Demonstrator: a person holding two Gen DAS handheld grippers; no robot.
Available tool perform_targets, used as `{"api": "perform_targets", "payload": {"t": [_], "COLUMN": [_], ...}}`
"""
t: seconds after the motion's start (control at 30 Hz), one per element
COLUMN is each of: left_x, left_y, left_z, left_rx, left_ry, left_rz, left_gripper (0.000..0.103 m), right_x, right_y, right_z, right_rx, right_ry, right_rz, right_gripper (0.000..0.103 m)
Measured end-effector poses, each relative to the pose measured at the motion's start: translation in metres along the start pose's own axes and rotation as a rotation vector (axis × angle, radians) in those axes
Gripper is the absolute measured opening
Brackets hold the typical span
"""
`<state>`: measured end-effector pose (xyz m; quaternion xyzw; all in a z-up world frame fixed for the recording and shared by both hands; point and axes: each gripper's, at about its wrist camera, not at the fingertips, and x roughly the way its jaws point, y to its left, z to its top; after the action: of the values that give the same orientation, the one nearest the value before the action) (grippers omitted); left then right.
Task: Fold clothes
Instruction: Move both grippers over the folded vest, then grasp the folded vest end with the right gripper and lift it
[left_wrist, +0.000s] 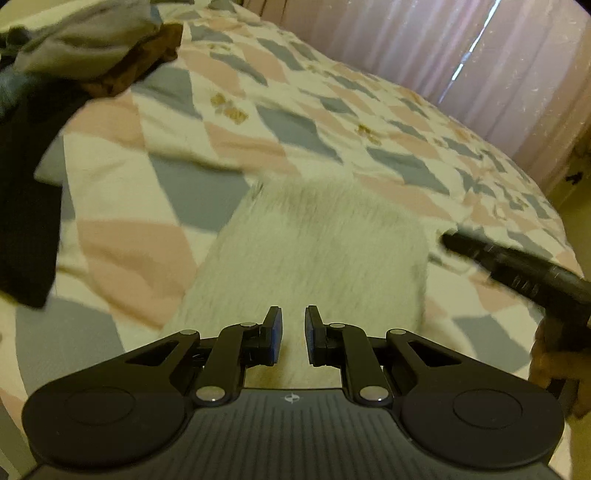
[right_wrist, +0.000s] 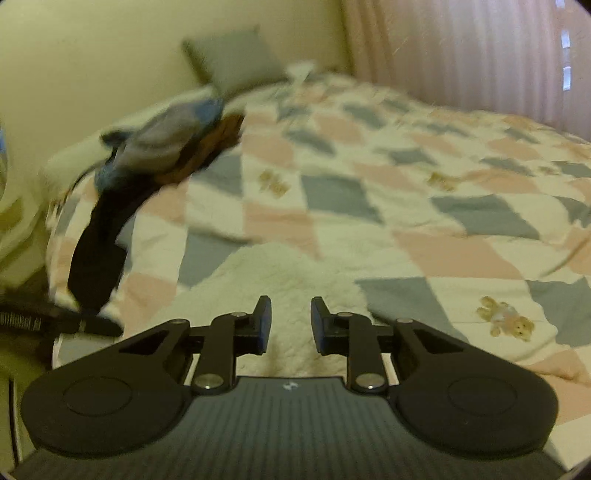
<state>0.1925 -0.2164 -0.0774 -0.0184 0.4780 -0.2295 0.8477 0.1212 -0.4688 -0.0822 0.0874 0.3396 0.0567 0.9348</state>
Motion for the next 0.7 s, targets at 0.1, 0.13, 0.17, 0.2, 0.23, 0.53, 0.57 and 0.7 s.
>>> {"api": "perform_targets", "payload": {"t": [0.1,0.13,0.17,0.2,0.23,0.53,0.57,0.7], "left_x": [0.003,0.006,0.011,0.017,0.024,0.075,0.073,0.064], "left_y": [-0.017,-0.021,-0.024,-0.027,-0.030,-0.038,-0.030,0.003], "left_z": [0.019,0.025,0.029,0.033,0.036,0.055,0.052,0.025], "left_rx": [0.000,-0.001,-0.008,-0.023,-0.036,-0.089,-0.102,-0.188], "left_ry": [0.006,0.001,-0.002,-0.008,-0.012,-0.023,-0.019,0.065], "left_rz": [0.018,0.024,0.023,0.021,0.012,0.035,0.053,0.150], "left_gripper": [0.016,0.016,0.016,0.016,0.016,0.016,0.016,0.016], "right_x": [0.002,0.002,0.003,0.006,0.010,0.098,0.117,0.202], "right_y": [-0.011,-0.020,-0.030,-0.042,-0.053,-0.099,-0.100,-0.086], "right_z": [0.010,0.011,0.013,0.015,0.017,0.067,0.080,0.115], "right_rx": [-0.010,0.014,0.040,0.072,0.098,0.289,0.302,0.263], "right_ry": [0.071,0.082,0.097,0.118,0.136,0.243,0.293,0.560], "right_rz": [0.033,0.039,0.043,0.041,0.043,0.361,0.427,0.544], "right_gripper": [0.022,0.022,0.022,0.022,0.022,0.045,0.054,0.063]}}
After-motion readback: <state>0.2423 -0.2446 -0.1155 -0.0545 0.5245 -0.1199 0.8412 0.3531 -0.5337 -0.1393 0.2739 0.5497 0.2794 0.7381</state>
